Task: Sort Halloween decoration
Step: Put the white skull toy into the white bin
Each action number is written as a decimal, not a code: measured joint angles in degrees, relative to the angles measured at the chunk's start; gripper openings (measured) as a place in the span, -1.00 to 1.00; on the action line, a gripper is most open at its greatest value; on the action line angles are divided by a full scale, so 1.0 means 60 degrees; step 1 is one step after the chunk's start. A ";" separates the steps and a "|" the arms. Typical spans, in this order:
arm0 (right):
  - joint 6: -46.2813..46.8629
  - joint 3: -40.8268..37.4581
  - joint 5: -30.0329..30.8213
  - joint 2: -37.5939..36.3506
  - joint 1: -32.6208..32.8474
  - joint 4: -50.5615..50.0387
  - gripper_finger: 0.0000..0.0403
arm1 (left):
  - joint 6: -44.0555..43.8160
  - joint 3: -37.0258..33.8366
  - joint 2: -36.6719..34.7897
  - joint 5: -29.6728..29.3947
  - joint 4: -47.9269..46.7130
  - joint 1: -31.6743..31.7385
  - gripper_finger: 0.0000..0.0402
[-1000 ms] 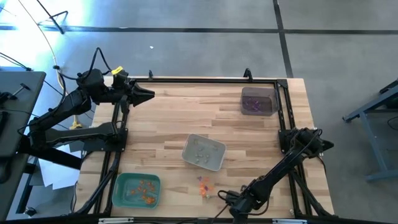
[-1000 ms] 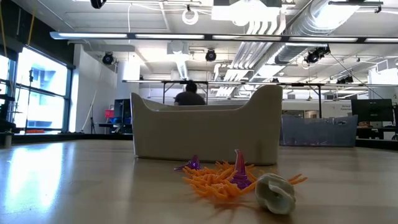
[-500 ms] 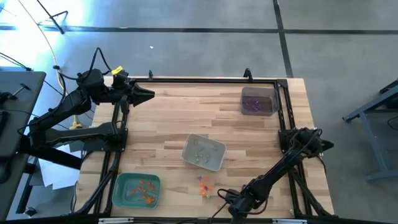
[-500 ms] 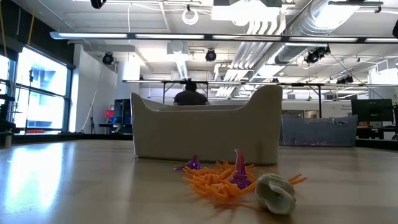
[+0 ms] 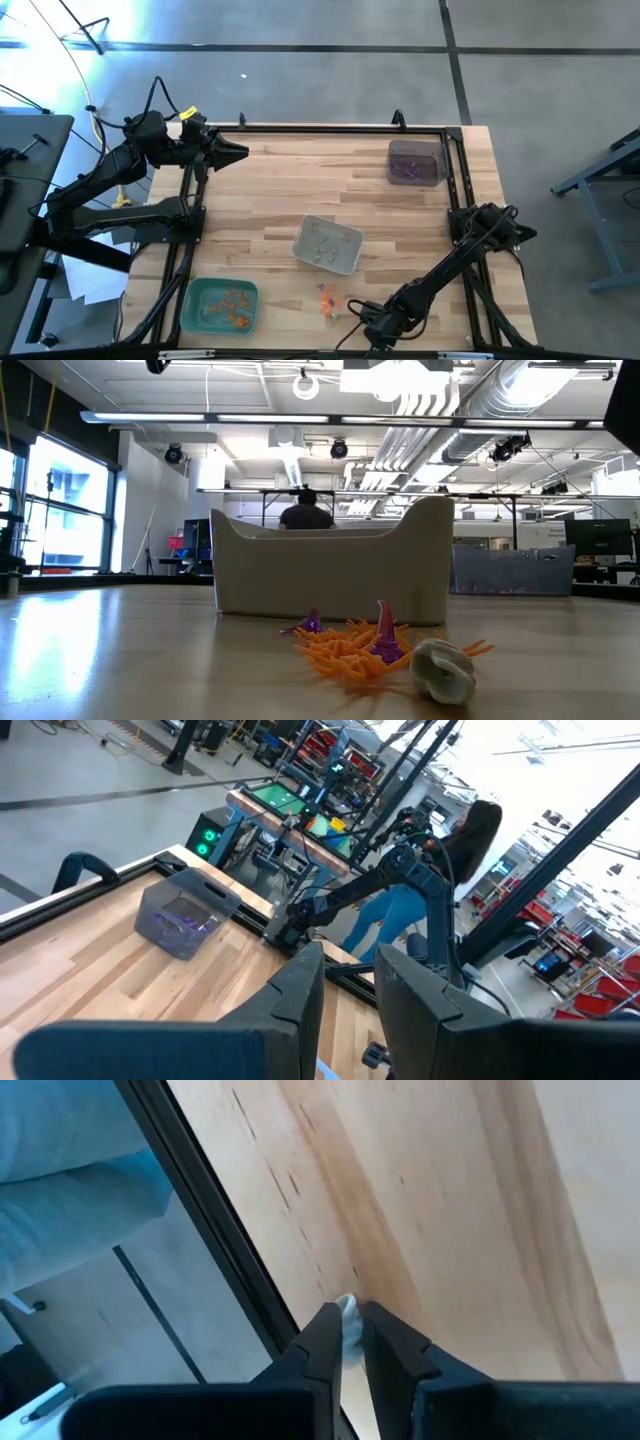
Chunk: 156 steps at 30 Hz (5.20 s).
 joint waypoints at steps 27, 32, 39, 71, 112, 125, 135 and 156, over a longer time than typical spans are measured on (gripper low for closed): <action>0.0000 -0.0041 -0.0386 -0.0509 0.0006 -0.0218 -1.00 | -0.0001 0.0000 0.0003 0.0000 0.0000 -0.0004 -0.62; 0.0000 -0.0038 -0.0463 -0.0517 0.0009 -0.0321 -1.00 | -0.0004 0.0000 0.0003 0.0000 0.0001 -0.0004 -0.62; 0.0000 -0.0023 -0.0887 -0.0531 0.0006 -0.0335 -1.00 | -0.0008 0.0000 0.0003 0.0000 0.0000 -0.0003 -0.62; -0.1427 -0.0005 0.4635 -0.5385 -0.1066 -0.2158 -1.00 | -0.0037 0.0000 0.0003 0.0000 0.0007 -0.0001 -0.62; -0.5537 0.0002 0.2936 -0.3591 -0.5833 0.0149 -1.00 | 0.0161 0.0000 0.0001 -0.0238 0.0081 0.0000 -0.62; -0.4249 -0.0005 0.2619 -0.2914 -0.5824 0.0264 -1.00 | 0.0178 0.0000 0.0002 -0.0273 0.0073 0.0000 -0.62; -0.4251 -0.0005 0.2533 -0.2914 -0.5804 0.0378 -0.91 | 0.0178 0.0000 0.0003 -0.0270 0.0073 0.0000 -0.62; -0.4090 0.2199 -0.0702 -0.3307 -0.5297 -0.3727 -0.53 | 0.0178 0.0004 0.0003 -0.0681 0.0018 0.0000 -0.62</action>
